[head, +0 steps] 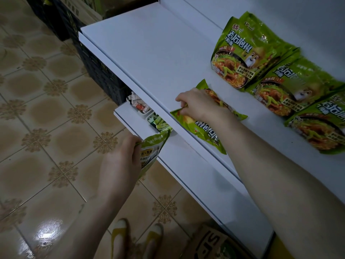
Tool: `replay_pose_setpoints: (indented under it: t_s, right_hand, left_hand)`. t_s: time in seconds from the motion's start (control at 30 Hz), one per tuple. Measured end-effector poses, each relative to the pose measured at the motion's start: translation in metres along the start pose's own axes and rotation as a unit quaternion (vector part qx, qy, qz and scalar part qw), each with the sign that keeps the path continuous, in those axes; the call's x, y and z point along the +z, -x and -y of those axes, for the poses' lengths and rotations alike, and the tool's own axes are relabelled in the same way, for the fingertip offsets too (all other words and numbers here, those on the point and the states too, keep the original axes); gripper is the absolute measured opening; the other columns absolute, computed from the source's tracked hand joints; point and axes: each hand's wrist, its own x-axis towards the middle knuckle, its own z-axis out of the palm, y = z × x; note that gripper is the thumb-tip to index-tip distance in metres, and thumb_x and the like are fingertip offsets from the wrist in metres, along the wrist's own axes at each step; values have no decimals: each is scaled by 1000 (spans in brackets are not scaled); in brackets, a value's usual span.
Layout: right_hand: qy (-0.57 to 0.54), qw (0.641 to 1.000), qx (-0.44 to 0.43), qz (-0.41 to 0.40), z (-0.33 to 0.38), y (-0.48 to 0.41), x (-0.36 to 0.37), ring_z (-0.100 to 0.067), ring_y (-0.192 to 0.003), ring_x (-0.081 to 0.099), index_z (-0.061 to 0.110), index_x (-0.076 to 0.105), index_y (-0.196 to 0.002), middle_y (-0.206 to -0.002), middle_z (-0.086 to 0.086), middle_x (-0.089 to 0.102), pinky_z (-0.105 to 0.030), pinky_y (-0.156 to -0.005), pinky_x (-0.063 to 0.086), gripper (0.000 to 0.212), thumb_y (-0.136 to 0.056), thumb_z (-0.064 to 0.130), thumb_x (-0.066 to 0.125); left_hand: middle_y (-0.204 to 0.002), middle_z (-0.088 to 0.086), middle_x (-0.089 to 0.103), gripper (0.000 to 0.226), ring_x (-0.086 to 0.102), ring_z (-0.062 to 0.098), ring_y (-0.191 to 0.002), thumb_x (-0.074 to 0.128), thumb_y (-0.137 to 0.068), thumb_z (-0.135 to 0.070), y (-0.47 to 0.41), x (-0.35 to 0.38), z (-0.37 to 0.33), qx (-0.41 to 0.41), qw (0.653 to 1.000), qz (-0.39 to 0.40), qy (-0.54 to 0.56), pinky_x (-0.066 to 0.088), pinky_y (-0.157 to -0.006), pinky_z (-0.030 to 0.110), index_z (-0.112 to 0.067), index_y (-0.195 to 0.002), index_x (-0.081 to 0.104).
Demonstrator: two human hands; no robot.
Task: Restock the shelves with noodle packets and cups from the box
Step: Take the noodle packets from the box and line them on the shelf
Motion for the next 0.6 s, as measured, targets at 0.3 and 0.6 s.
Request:
replay_pose_setpoints:
  t_s: [0.3, 0.6]
  right_hand:
    - [-59, 983, 81, -153, -45, 22, -35, -31, -113, 45, 8, 60, -112, -111, -17, 56, -37, -86, 39, 26, -93, 23, 49]
    - [-142, 895, 246, -345, -104, 75, -47, -34, -97, 57, -1, 55, -108, -102, -21, 59, -36, -72, 38, 30, -97, 25, 43]
  left_hand:
    - [-70, 7, 60, 8, 47, 16, -51, 56, -87, 4, 1, 4, 0, 12, 1000, 2, 11, 31, -42, 14, 0, -91, 62]
    - [-68, 10, 63, 8, 55, 26, -50, 53, -90, -3, 2, 5, -11, 16, 1000, 22, 11, 47, -40, 37, -5, -93, 60]
